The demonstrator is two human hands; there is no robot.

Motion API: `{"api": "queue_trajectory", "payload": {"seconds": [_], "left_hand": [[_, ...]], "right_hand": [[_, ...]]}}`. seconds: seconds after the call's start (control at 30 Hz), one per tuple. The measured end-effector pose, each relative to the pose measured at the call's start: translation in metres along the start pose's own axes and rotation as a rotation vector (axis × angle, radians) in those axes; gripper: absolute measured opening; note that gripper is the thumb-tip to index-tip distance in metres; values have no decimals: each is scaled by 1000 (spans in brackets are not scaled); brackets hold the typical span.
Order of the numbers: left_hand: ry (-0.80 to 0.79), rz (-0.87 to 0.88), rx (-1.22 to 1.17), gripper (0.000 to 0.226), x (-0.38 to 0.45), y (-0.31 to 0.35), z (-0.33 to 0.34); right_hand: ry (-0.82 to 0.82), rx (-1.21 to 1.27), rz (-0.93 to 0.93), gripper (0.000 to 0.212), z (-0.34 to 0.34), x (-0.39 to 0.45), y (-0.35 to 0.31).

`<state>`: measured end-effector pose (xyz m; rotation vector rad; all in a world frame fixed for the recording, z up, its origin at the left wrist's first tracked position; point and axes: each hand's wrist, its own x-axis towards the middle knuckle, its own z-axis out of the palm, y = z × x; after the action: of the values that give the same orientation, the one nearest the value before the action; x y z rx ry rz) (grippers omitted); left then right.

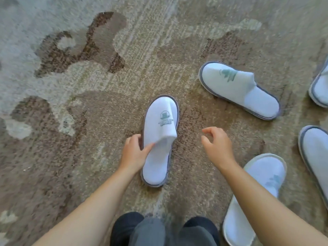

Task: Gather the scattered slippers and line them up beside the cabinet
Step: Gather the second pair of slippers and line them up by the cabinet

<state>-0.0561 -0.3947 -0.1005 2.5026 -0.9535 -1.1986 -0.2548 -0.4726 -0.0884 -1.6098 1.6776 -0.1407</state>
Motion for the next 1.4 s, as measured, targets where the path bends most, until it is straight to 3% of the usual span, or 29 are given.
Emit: {"api": "queue_trajectory", "payload": {"seconds": [0.2, 0.43, 0.57, 0.7, 0.8, 0.93, 1.13, 1.3, 1.4], "left_hand": [[95, 27, 29, 61, 54, -5, 28], [188, -41, 47, 70, 52, 8, 41], [174, -59, -43, 58, 60, 13, 43], [166, 60, -182, 40, 61, 26, 41], [166, 134, -273, 37, 65, 42, 41], [157, 155, -402, 38, 78, 63, 35], [134, 180, -440, 33, 76, 68, 27], [119, 164, -474, 25, 57, 70, 15], [85, 176, -477, 20, 41, 77, 0]], "right_hand": [[-65, -162, -18, 27, 39, 36, 35], [-80, -63, 4, 28, 37, 29, 42], [134, 74, 60, 26, 20, 39, 51], [376, 159, 166, 34, -11, 64, 58], [451, 189, 215, 47, -28, 88, 57], [419, 234, 234, 57, -35, 112, 53], [424, 72, 239, 19, -37, 117, 47], [372, 174, 182, 14, -39, 99, 34], [338, 218, 252, 25, -42, 91, 29]]}}
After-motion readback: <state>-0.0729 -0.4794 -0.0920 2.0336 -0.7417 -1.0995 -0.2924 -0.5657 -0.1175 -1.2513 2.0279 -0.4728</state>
